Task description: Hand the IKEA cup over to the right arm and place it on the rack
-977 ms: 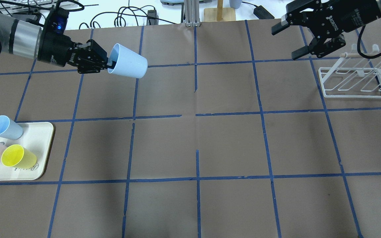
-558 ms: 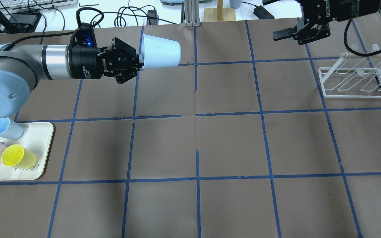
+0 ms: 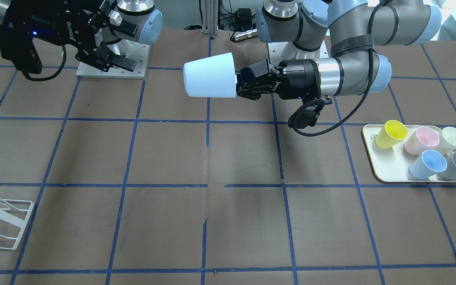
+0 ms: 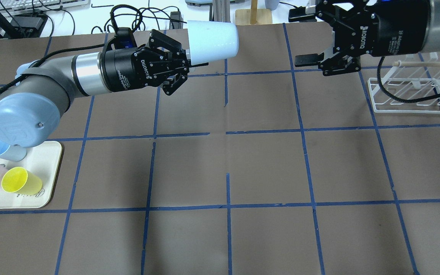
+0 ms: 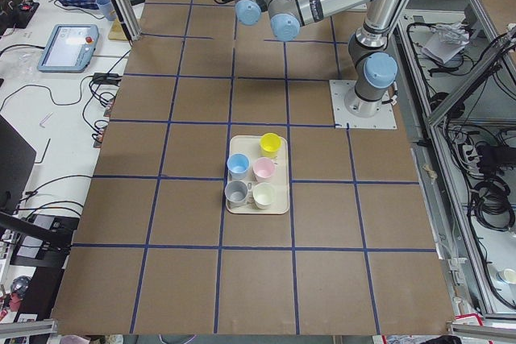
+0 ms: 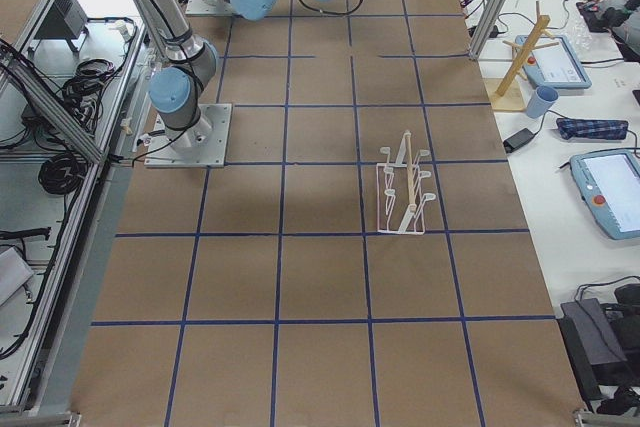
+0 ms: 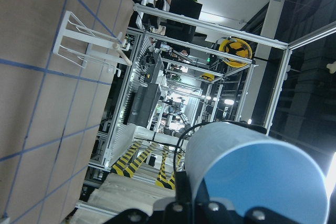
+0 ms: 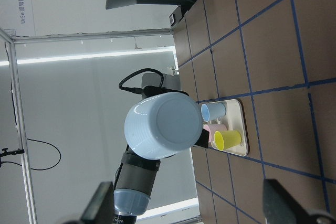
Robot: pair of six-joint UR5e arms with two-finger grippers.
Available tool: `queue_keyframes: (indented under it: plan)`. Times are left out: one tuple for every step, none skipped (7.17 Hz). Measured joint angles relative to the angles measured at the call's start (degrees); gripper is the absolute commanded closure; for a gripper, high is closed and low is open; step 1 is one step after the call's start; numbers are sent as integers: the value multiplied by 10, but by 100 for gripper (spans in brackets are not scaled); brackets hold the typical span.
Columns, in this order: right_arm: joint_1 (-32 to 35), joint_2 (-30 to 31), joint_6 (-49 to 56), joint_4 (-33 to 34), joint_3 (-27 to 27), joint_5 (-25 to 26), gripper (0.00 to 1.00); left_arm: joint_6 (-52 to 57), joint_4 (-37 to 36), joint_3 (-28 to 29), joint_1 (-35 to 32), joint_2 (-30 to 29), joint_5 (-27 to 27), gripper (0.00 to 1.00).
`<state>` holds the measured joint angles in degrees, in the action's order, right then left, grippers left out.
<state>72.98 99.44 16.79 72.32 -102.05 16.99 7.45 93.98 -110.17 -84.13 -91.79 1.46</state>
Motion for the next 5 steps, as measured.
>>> queue_keyframes:
  plan:
    - [6,1,-1,0,-7,-9,0,-5,0,-6,-13,1,20,100]
    - [12,0,-2,1,-9,-25,0,-7,-2,-11,-28,2,30,100]
    - [15,-2,-2,8,-10,-41,0,-7,-3,-14,-40,1,36,100]
    - [16,-5,-4,23,-11,-49,0,-7,-4,-15,-50,-2,48,100]
    - [16,-8,-5,33,-11,-51,0,-7,-4,-15,-59,-3,61,100]
